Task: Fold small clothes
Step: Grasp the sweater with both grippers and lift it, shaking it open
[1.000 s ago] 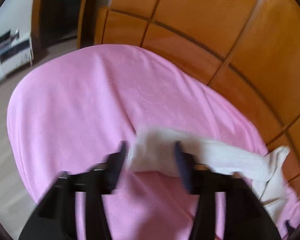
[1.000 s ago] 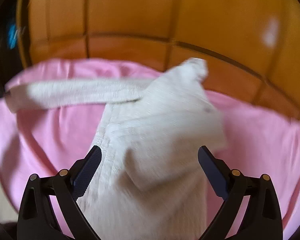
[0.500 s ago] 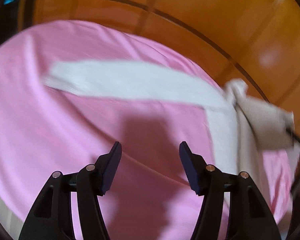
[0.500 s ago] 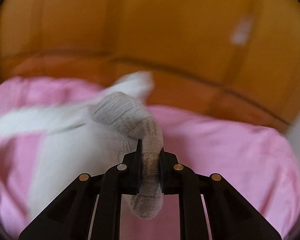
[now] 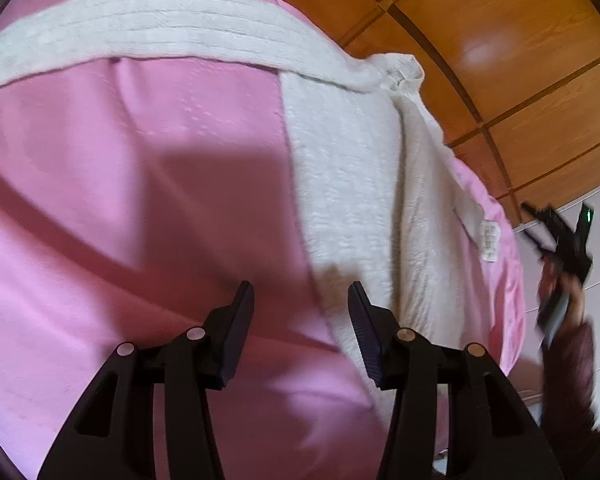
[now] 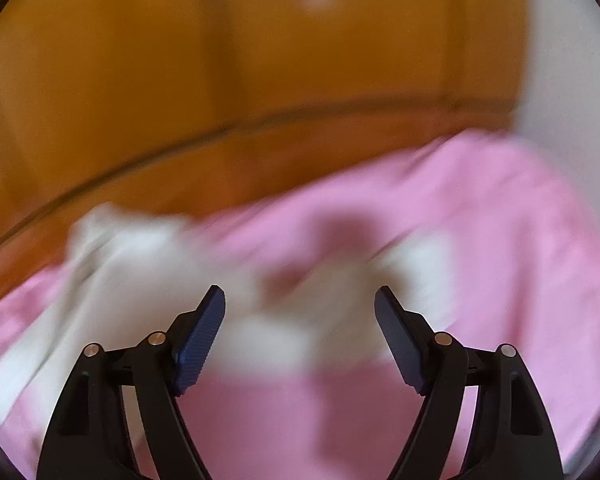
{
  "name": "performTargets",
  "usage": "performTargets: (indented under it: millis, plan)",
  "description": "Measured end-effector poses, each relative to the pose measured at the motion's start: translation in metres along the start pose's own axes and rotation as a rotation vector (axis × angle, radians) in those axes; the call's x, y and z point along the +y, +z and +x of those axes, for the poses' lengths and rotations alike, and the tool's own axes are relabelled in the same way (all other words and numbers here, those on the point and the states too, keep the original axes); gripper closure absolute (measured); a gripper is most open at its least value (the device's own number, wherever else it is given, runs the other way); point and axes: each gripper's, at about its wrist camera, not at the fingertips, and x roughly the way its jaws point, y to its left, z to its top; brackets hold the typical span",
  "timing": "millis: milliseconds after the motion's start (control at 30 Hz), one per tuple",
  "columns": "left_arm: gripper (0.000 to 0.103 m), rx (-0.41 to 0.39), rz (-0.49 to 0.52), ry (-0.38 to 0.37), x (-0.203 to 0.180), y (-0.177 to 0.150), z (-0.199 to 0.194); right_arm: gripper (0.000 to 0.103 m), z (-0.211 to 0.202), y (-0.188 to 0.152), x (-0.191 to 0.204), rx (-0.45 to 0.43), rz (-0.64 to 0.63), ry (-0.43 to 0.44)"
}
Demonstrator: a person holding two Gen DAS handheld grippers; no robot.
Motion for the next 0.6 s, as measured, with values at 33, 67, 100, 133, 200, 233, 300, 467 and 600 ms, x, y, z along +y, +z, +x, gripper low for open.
performTargets:
  millis: [33,67,100,133,200,233,300,467,600]
  plan:
    - [0.056,0.003,-0.009,-0.021,-0.001,0.002,0.003,0.031,-0.002,-0.021,0.011,0.048,-0.003,0.101]
    - [0.058,0.008,-0.019,-0.038,-0.005,0.004,0.009,0.037,-0.004,-0.047,0.028,0.122,-0.006,0.228]
    - [0.063,0.017,-0.03,-0.056,-0.008,0.006,0.015,0.04,-0.005,-0.066,0.04,0.175,-0.002,0.314]
    - [0.063,0.03,-0.041,-0.07,-0.01,0.008,0.021,0.04,-0.007,-0.085,0.051,0.226,0.009,0.4]
    - [0.069,0.031,-0.049,-0.082,-0.013,0.01,0.027,0.04,-0.007,-0.127,0.081,0.34,0.009,0.559]
    - [0.069,0.033,-0.052,-0.092,-0.013,0.01,0.031,0.04,-0.008,-0.142,0.093,0.383,0.012,0.603]
    - [0.069,0.047,-0.07,-0.123,-0.016,0.012,0.039,0.04,-0.005,-0.171,0.12,0.464,0.011,0.685]
    - [0.098,0.053,-0.062,-0.141,-0.026,0.008,0.044,0.09,-0.002,-0.195,0.147,0.497,0.041,0.672]
    - [0.099,-0.037,-0.001,-0.178,-0.039,0.018,0.001,0.097,-0.038,-0.172,0.144,0.371,-0.022,0.668]
